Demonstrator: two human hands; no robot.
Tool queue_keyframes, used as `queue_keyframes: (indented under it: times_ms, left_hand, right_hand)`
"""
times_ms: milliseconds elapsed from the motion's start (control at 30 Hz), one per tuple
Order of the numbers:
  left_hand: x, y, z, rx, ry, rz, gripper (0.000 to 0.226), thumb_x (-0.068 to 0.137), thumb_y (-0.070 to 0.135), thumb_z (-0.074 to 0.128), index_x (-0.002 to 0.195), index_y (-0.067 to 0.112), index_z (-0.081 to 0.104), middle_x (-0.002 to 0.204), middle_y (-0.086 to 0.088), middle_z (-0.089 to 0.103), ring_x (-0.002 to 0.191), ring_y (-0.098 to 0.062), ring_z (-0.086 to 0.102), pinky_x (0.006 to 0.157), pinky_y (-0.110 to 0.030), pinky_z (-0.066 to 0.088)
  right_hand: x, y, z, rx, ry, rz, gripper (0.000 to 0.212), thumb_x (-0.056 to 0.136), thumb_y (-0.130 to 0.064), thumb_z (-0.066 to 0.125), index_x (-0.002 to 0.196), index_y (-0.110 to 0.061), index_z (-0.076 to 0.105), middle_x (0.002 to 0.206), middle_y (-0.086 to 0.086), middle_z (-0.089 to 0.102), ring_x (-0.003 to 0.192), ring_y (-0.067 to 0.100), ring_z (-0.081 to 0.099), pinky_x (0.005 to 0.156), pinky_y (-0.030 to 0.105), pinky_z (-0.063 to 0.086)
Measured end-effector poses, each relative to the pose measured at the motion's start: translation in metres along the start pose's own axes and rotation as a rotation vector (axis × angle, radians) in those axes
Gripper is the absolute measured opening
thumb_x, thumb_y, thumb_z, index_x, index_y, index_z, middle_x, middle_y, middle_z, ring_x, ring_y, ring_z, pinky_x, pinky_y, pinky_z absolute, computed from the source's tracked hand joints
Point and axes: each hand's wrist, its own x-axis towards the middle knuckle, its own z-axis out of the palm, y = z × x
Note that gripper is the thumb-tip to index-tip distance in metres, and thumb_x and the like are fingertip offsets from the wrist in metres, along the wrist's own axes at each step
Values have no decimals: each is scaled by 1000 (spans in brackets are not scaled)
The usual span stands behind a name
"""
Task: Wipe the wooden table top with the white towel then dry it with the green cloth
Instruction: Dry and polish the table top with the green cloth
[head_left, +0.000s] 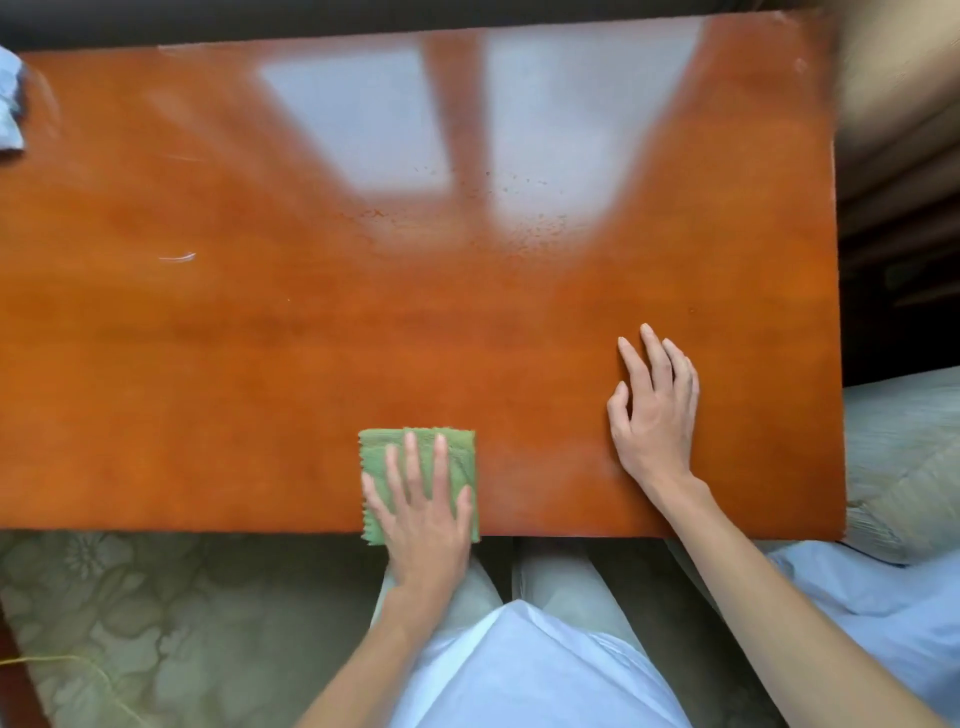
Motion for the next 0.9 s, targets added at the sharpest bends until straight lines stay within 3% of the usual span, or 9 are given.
queue_keyframes:
  times_ms: [233, 333, 633, 800, 900]
  left_hand:
    - [31, 78, 5, -24, -12, 414, 66, 98, 52, 37, 157, 27, 23, 164, -10, 21, 151, -34, 19, 117, -65, 15]
    - [80, 80, -9, -38, 23, 475, 63, 98, 53, 39, 156, 29, 27, 163, -8, 23, 150, -32, 21, 116, -63, 18]
    - [195, -6, -42, -69, 94, 139, 62, 97, 51, 32, 155, 29, 28, 163, -8, 23, 150, -31, 20, 119, -61, 13]
    - [165, -57, -38, -82, 117, -29, 62, 100, 49, 27, 157, 26, 19, 165, -9, 16, 151, -33, 14, 118, -62, 11]
    - [117, -50, -27, -80, 96, -133, 62, 100, 46, 25, 158, 25, 17, 164, -11, 15, 150, -35, 15, 117, -64, 12]
  right_hand:
    - [0, 0, 0, 35, -2, 8, 49, 96, -22, 48, 144, -27, 41, 157, -1, 31, 143, 22, 26, 119, 44, 20]
    - [1, 2, -2, 54, -32, 9, 48, 96, -23, 46, 143, -28, 40, 157, -4, 29, 143, 20, 25, 118, 41, 19]
    - [1, -5, -8, 64, -68, 62, 47, 97, -26, 42, 144, -29, 40, 157, -6, 28, 144, 18, 23, 117, 36, 17]
    - [2, -4, -13, 74, -92, 56, 47, 97, -27, 41, 144, -28, 41, 157, -5, 29, 143, 18, 23, 118, 40, 20]
    - [4, 2, -20, 71, -123, 21, 46, 97, -26, 42, 144, -27, 41, 156, -4, 30, 143, 18, 24, 118, 40, 21]
